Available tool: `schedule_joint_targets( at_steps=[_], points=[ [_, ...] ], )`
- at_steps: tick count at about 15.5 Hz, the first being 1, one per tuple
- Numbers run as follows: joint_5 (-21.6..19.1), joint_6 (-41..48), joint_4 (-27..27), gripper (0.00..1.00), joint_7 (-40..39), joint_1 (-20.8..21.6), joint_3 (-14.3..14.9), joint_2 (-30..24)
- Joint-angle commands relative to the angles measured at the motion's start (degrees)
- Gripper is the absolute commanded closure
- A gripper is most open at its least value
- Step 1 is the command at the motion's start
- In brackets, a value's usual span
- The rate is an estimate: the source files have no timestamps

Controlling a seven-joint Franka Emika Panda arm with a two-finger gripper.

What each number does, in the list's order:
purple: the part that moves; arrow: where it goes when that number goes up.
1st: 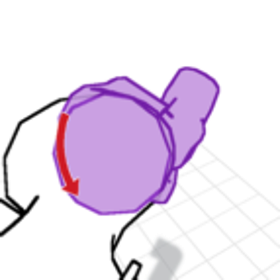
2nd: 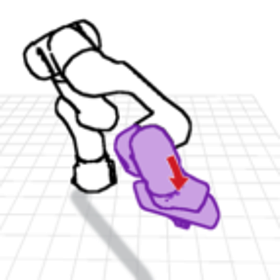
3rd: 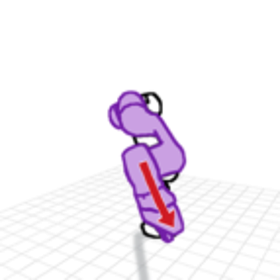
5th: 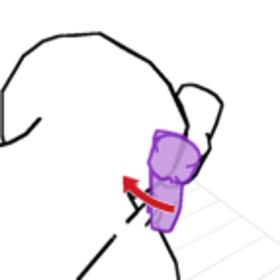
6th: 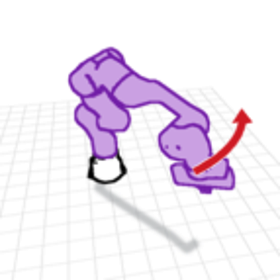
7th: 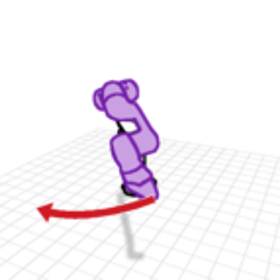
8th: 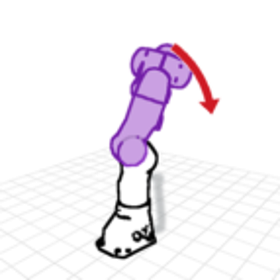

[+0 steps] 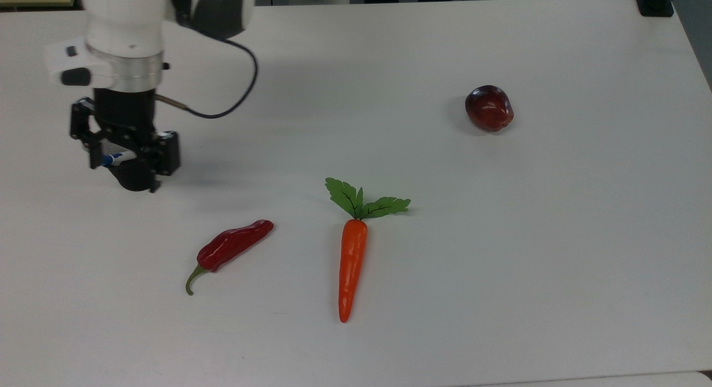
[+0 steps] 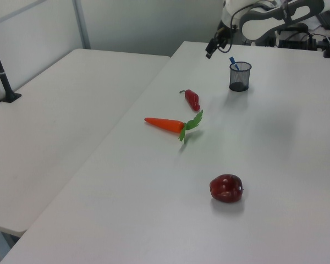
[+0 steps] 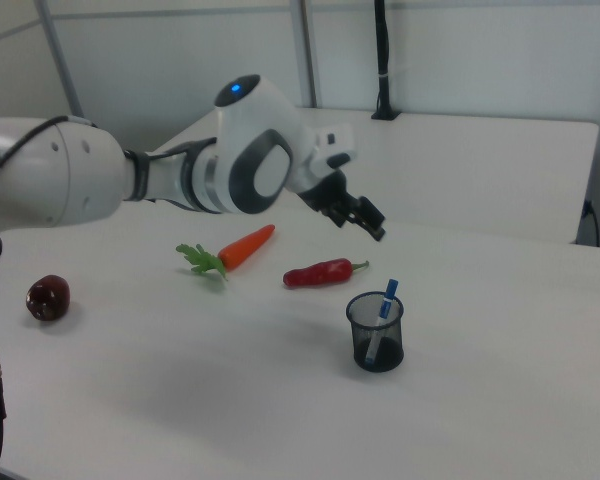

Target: Place marker

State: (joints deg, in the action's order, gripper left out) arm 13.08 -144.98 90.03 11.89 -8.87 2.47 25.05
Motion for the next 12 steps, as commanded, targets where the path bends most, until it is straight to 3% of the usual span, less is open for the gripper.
schedule_joint_targets(
  at_steps=[1, 5, 7, 10, 12],
  points=[
    [0.4, 10.1, 0.2, 0.00, 0.7, 4.6, -1.1, -5.4],
    [0.2, 24.0, 0.1, 0.00, 0.2, 5.0, -7.4, -10.5],
    [-2.6, 31.8, 0.1, 0.00, -1.9, 5.1, -9.3, -13.3],
    [-9.4, 41.5, 0.6, 0.00, -8.5, 7.1, -8.9, -19.1],
    [-9.5, 46.9, 0.7, 0.00, -8.5, 8.7, -7.8, -21.4]
  ],
)
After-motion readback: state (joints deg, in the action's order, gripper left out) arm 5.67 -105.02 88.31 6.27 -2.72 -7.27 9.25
